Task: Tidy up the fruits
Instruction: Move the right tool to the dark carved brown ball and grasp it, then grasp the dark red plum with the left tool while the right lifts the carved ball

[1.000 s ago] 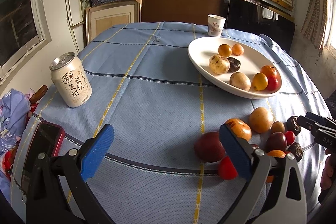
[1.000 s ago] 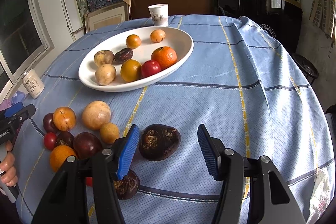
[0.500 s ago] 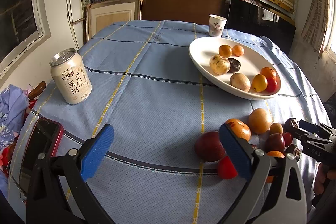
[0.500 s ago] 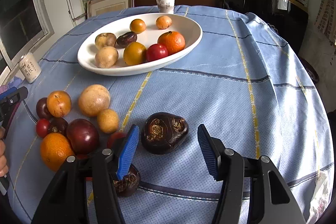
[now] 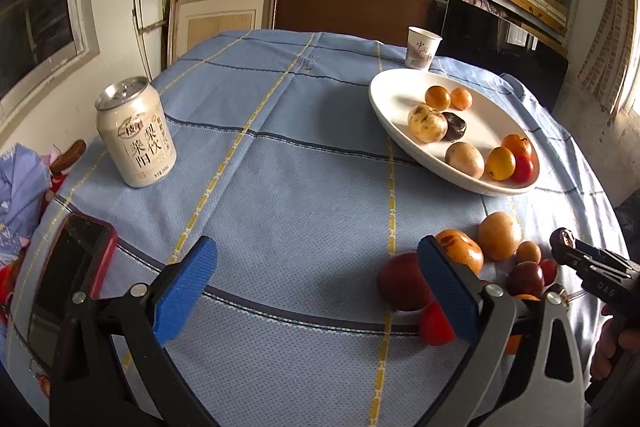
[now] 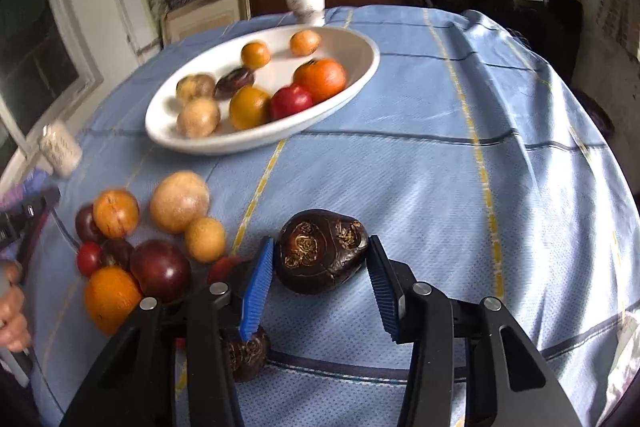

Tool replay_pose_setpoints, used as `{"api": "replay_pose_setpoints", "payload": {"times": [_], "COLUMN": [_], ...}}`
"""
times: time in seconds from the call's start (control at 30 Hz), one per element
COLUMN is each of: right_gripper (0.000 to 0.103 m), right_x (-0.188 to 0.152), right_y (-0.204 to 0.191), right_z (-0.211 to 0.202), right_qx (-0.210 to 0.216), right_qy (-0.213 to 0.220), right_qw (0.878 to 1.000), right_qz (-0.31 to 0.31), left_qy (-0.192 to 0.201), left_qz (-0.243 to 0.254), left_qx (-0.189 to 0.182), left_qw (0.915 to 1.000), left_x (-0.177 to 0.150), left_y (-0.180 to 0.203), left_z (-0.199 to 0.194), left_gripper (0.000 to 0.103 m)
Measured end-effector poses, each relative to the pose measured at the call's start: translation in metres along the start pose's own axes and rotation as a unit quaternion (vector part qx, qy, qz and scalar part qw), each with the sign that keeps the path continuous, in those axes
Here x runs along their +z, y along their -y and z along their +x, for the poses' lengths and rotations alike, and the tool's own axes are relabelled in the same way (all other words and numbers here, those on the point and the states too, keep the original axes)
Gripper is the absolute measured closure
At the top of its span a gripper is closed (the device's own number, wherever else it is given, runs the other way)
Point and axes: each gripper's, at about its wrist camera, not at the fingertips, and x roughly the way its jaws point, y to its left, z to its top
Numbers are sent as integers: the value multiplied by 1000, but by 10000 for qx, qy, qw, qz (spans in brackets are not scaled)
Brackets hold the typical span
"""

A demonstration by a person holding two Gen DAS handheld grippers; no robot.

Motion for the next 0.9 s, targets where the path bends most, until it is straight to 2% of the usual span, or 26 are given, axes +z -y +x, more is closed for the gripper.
{"api": "replay_pose_setpoints", "payload": {"times": [0.17, 0.23, 0.27, 0.33, 0.43, 0.47, 0.57, 0.6, 0.7, 0.9], "right_gripper": [55, 55, 55, 55, 55, 55, 55, 55, 55, 55], "right_x": [4, 4, 5, 4, 3, 2, 2, 1, 2, 1], "right_y": [10, 10, 9, 6, 3, 2, 0, -1, -1, -2], "right_z": [-11, -13, -14, -15, -18, -18, -19, -19, -20, -19], "right_qx": [24, 67, 71, 83, 118, 129, 123, 118, 117, 115], "right_qy": [203, 219, 222, 241, 252, 251, 254, 253, 252, 249], "right_qw": [9994, 9993, 9994, 9995, 9995, 9995, 9996, 9996, 9996, 9996], "right_qz": [266, 286, 271, 210, 151, 131, 90, 82, 86, 65], "left_qy": [-32, -42, -69, -130, -196, -219, -319, -363, -569, -604], "left_qz": [172, 386, 502, 649, 815, 860, 911, 925, 934, 934], "left_qx": [-184, -233, -244, -267, -326, -414, -597, -626, -768, -846], "left_qw": [9997, 9990, 9984, 9974, 9959, 9952, 9935, 9931, 9910, 9902], "left_x": [-3, -6, -8, -10, -13, -14, -16, -17, -18, -18], "left_y": [9, 17, 22, 28, 35, 37, 41, 42, 45, 47], "left_z": [2, 4, 5, 9, 12, 13, 16, 18, 27, 31], "left_gripper": [5, 11, 20, 28, 33, 38, 42, 48, 57, 64]}}
